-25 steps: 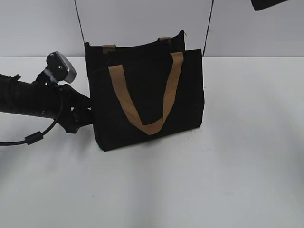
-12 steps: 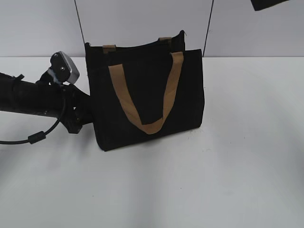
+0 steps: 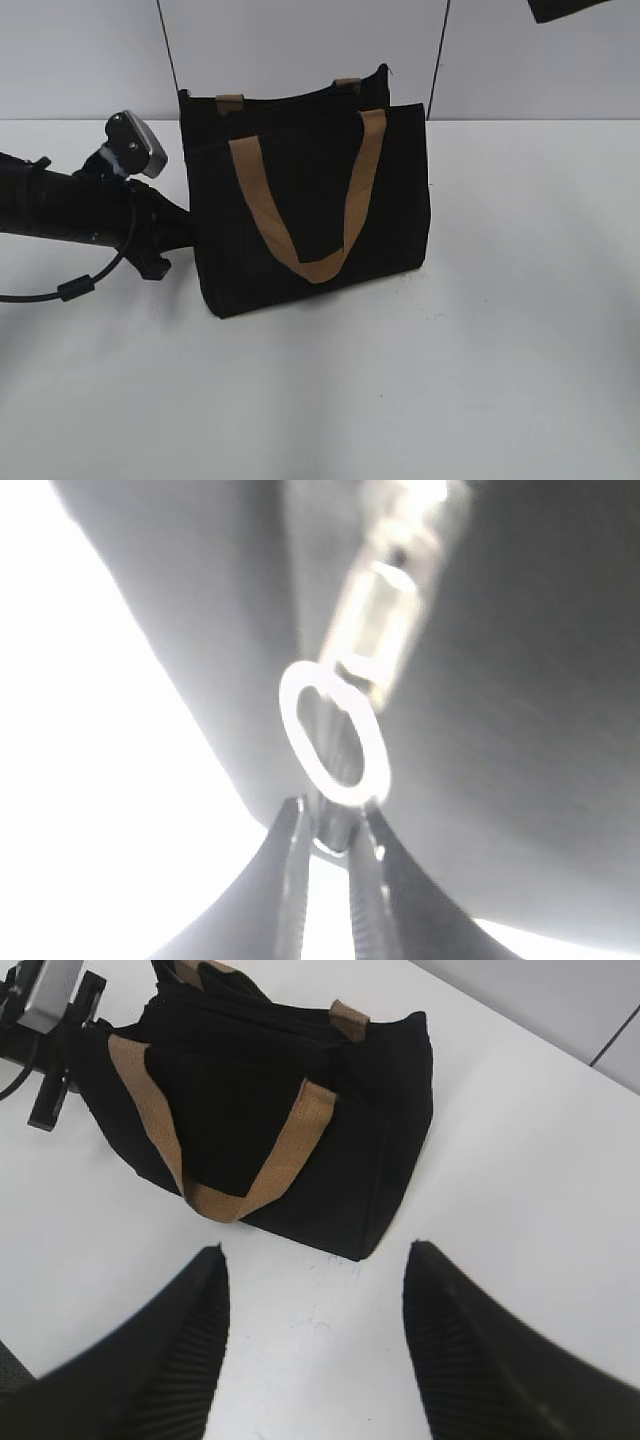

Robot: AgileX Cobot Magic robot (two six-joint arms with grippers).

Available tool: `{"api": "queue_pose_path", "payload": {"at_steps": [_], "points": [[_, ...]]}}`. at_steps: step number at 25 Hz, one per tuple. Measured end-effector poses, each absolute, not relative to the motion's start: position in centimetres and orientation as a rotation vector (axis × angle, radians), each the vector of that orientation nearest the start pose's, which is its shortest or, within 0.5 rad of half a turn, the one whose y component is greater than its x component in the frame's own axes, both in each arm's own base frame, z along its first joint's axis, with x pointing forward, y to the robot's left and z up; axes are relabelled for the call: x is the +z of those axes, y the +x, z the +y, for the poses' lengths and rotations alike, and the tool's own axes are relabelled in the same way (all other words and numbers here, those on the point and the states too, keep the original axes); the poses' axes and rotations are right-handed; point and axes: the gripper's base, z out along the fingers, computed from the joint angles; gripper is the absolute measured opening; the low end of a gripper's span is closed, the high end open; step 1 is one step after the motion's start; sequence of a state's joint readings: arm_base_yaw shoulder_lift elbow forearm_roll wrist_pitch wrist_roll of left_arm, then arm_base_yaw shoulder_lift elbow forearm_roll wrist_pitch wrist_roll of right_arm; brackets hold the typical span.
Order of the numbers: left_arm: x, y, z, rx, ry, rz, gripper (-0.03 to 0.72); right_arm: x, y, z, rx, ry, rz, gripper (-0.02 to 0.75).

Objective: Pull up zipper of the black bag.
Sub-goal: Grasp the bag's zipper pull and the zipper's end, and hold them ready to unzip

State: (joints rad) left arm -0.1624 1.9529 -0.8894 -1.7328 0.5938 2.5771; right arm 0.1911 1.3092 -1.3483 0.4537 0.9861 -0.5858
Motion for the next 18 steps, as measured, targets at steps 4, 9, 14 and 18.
{"api": "queue_pose_path", "payload": {"at_steps": [4,9,14,18], "points": [[13.1,33.9,-9.9,-0.278,1.243,1.935,0.068,39.8,25.7,8.4,0.389,-0.766,2.208,0.416],[17.0,33.7,-9.2,-0.140,1.190,1.896,0.065,40.0,25.6,9.0,0.449,-0.760,2.194,0.378],[20.1,32.1,-8.7,-0.081,1.163,1.835,0.060,40.2,25.0,11.2,0.484,-0.826,2.136,0.372],[21.2,30.6,-8.4,-0.056,1.153,1.817,0.033,39.9,25.3,13.3,0.538,-0.813,2.111,0.371]]}}
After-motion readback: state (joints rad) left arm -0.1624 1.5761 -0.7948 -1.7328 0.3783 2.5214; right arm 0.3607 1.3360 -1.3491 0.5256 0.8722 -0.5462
